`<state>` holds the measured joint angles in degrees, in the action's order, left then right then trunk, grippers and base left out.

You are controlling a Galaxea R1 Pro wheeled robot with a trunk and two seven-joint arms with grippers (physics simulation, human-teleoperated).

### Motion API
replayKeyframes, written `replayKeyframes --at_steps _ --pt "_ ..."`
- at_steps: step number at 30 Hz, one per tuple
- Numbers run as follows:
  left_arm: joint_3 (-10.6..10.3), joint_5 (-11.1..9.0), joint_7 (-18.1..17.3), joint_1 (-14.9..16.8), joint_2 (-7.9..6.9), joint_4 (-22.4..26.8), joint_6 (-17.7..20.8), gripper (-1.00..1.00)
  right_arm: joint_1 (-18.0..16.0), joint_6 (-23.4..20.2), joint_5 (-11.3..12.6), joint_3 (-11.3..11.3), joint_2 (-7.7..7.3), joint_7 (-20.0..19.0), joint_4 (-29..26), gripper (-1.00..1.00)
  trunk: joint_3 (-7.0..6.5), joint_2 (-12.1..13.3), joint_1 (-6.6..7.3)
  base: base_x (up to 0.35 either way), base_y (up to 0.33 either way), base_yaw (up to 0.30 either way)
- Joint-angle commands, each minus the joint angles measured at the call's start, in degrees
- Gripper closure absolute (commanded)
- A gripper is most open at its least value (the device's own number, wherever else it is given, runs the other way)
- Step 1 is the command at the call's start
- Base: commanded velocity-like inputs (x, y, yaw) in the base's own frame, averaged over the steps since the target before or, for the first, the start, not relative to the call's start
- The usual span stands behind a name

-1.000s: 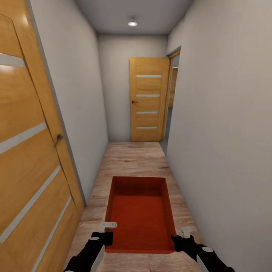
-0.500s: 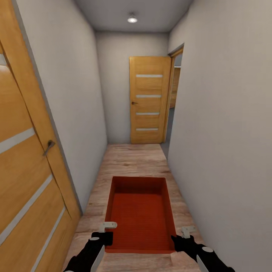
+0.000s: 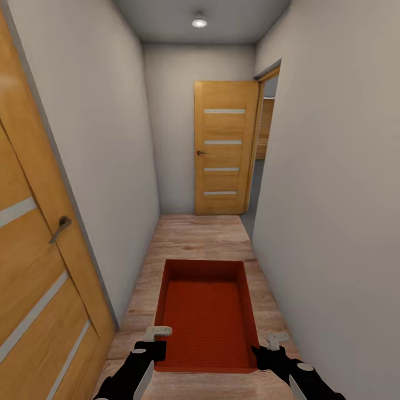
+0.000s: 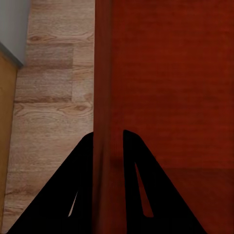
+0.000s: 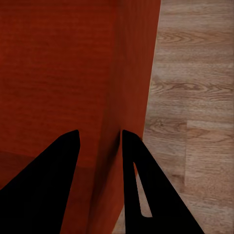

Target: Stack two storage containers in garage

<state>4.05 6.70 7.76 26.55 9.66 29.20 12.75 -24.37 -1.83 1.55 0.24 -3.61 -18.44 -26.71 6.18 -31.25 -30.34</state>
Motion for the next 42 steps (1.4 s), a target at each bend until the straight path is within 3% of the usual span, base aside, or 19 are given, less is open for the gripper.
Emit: replayKeyframes --at_steps 1,42 --pt "3.16 0.25 0.15 0.09 0.07 1.47 0.43 1.0 0.03 -0.19 -0.32 0.37 -0.08 -0.02 -0.1 1.0 0.11 -0.09 -0.06 0.324 0.0 0.001" --pt "3.16 0.3 0.15 0.09 -0.06 1.47 0.43 1.0 0.03 -0.19 -0.42 0.37 -0.08 -0.11 -0.1 1.0 0.07 -0.09 -0.06 0.323 0.0 0.0"
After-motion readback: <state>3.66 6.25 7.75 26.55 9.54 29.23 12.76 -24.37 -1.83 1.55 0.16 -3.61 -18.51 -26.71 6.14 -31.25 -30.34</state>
